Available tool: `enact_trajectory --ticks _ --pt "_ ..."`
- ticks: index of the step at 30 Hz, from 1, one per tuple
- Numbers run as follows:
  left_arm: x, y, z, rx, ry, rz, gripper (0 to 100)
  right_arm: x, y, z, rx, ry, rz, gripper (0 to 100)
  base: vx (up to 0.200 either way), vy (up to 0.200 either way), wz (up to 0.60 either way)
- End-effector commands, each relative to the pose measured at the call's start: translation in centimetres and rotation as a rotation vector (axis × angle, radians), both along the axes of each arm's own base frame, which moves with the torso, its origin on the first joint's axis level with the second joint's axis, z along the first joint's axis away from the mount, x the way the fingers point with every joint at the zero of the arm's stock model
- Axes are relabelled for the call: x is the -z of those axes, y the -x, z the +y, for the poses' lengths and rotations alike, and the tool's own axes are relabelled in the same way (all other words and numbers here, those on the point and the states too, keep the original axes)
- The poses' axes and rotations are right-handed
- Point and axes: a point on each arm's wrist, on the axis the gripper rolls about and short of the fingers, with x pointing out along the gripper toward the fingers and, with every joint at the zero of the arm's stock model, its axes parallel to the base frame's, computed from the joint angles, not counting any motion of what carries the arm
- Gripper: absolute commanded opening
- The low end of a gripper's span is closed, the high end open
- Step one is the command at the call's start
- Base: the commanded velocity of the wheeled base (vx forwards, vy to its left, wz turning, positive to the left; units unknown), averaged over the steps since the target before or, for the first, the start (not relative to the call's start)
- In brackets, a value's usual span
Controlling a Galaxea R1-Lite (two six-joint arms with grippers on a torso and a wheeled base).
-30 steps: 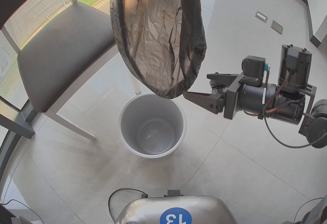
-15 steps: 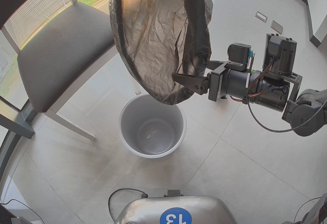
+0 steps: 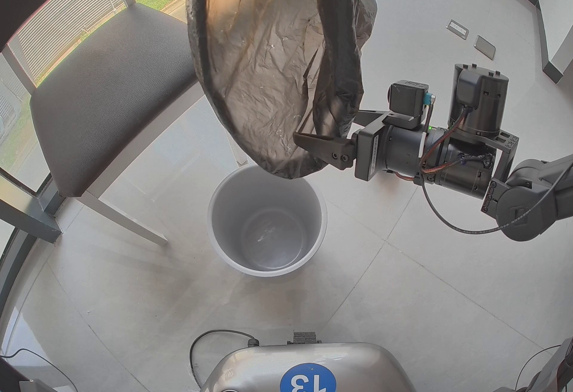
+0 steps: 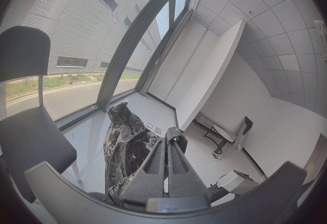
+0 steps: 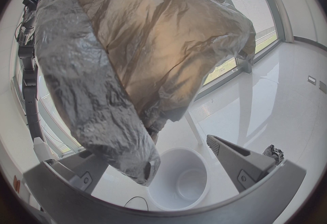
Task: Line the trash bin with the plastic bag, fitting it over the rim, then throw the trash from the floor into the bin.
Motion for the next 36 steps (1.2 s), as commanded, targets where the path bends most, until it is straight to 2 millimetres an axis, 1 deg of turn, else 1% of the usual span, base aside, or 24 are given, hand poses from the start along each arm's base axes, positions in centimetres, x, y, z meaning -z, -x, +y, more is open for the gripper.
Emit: enact_trajectory --ticks 1,2,10,15,17,18,19,20,21,22,23,24,26,29,30,32,33,36 --pt "0.0 0.0 -0.1 0.000 0.000 0.000 0 0.3 -0.1 -0.3 0.008 0.001 -0.001 100 0.000 0.000 0.00" --pt "0.0 0.0 -0.1 0.000 0.000 0.000 0 0.4 -0.1 -0.3 0.008 0.001 0.001 0 0.000 0.000 0.00" --pt "0.0 0.0 0.0 0.000 -0.001 0.001 0 0.5 -0.2 0.1 0.005 -0.001 0.004 0 0.000 0.000 0.00" --pt "0.4 -0.2 -0.2 -0.004 -0.009 0.014 0 0.7 -0.1 0.1 0.006 0.004 0.010 0 0.000 0.000 0.00" --pt "1.4 -0.9 -0.5 -0.031 -0.025 0.060 0 1.0 0.3 -0.4 0.046 0.019 0.027 0 0.000 0.000 0.00" --pt "1.4 -1.0 -0.4 -0.036 -0.025 0.062 0 1.1 0.4 -0.4 0.049 0.020 0.028 0 0.000 0.000 0.00" --pt "2.7 -2.1 -0.4 -0.095 -0.062 0.092 0 1.0 1.3 -1.1 0.075 0.029 0.035 0 0.000 0.000 0.00" --pt "3.4 -2.5 -0.3 -0.117 -0.086 0.107 0 1.2 1.8 -1.4 0.084 0.037 0.044 0 0.000 0.000 0.00" --pt "4.1 -2.7 0.1 -0.134 -0.108 0.120 0 1.5 2.5 -1.9 0.089 0.048 0.059 0 0.000 0.000 0.00" --pt "4.3 -2.8 0.1 -0.136 -0.115 0.121 0 1.5 2.6 -2.0 0.090 0.049 0.060 0 0.000 0.000 0.00" --pt "5.7 -3.1 0.5 -0.159 -0.159 0.146 0 1.9 3.9 -2.9 0.090 0.064 0.077 0 0.000 0.000 0.00" --pt "6.6 -3.3 0.6 -0.170 -0.187 0.163 0 2.2 4.6 -3.4 0.090 0.072 0.088 0 0.000 0.000 0.00" --pt "7.9 -3.4 0.9 -0.185 -0.226 0.186 0 2.7 5.6 -4.0 0.091 0.094 0.111 0 0.000 0.000 0.00" --pt "10.2 -3.0 2.0 -0.198 -0.288 0.221 0 4.1 7.4 -5.2 0.089 0.145 0.165 0 0.000 0.000 0.00" --pt "10.6 -2.8 2.3 -0.198 -0.297 0.226 0 4.6 7.7 -5.4 0.087 0.161 0.181 0 0.000 0.000 0.00" --pt "11.4 -2.3 3.2 -0.199 -0.313 0.234 0 5.4 8.5 -5.6 0.073 0.192 0.205 0 0.000 0.000 0.00" --pt "11.4 -2.3 3.2 -0.199 -0.313 0.234 0 5.4 8.5 -5.6 0.073 0.192 0.205 0 0.000 0.000 0.00" --pt "12.6 -1.0 5.1 -0.210 -0.334 0.247 0 6.9 9.5 -5.0 0.028 0.252 0.242 0 0.000 0.000 0.00"
